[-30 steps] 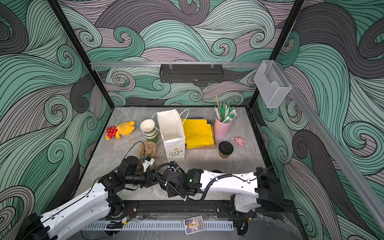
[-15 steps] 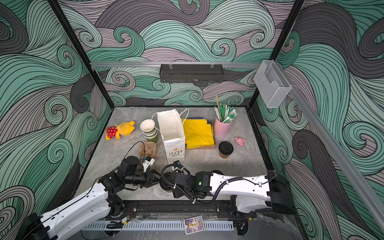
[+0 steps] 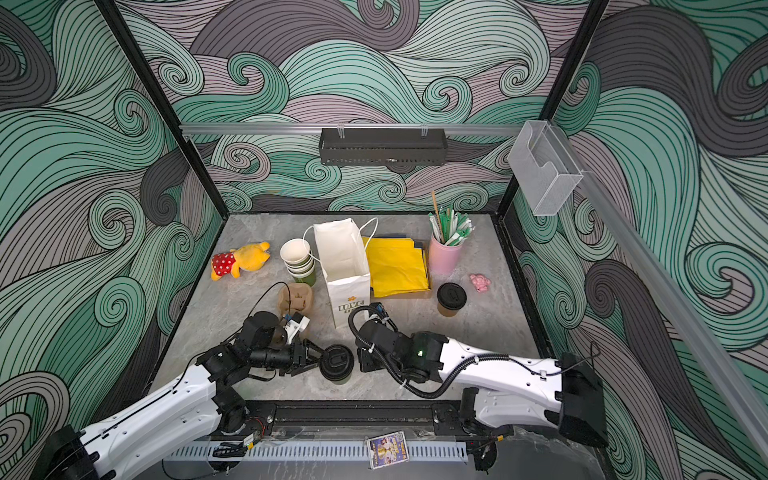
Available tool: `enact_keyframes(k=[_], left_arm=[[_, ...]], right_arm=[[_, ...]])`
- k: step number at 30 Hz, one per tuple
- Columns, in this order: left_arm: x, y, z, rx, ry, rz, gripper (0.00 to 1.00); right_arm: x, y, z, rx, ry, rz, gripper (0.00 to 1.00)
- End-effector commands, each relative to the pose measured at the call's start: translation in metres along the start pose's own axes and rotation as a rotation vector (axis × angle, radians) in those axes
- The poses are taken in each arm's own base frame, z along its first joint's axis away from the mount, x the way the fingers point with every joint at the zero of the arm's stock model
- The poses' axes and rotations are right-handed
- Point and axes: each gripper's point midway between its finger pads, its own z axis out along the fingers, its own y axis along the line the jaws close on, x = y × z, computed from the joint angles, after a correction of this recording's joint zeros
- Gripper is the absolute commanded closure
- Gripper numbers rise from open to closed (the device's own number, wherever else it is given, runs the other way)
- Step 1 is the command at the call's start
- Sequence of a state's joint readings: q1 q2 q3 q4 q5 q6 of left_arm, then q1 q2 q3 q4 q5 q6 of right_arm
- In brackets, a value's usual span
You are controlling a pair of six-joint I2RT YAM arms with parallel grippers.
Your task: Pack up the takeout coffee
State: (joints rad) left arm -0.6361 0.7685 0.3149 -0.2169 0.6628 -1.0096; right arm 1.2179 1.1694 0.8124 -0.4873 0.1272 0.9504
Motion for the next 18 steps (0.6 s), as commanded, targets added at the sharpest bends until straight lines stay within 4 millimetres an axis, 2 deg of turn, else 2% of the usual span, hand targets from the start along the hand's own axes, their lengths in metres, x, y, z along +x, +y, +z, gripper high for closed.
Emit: enact_keyframes(k=[1, 7, 13, 18], left_arm=[[0.01, 0.015, 0.0, -0.071, 0.042, -0.03, 0.49], [0.01, 0.013, 0.0, -0.067, 0.041, -0.027, 0.49], [0.01, 0.014, 0.0, -0.069, 0.044, -0.028, 0.49], [0.009, 0.015, 0.001, -0.075, 0.042, -0.029, 0.51]], right_arm=[[0.002, 0.011, 0.006, -0.052, 0.036, 0.036, 0.74], [0.006, 0.014, 0.017, -0.067, 0.069, 0.054, 0.77], [0.01, 0.001, 0.023, -0.017, 0.084, 0.084, 0.84], [0.023, -0.011, 0.028, 0.034, 0.14, 0.086, 0.88]])
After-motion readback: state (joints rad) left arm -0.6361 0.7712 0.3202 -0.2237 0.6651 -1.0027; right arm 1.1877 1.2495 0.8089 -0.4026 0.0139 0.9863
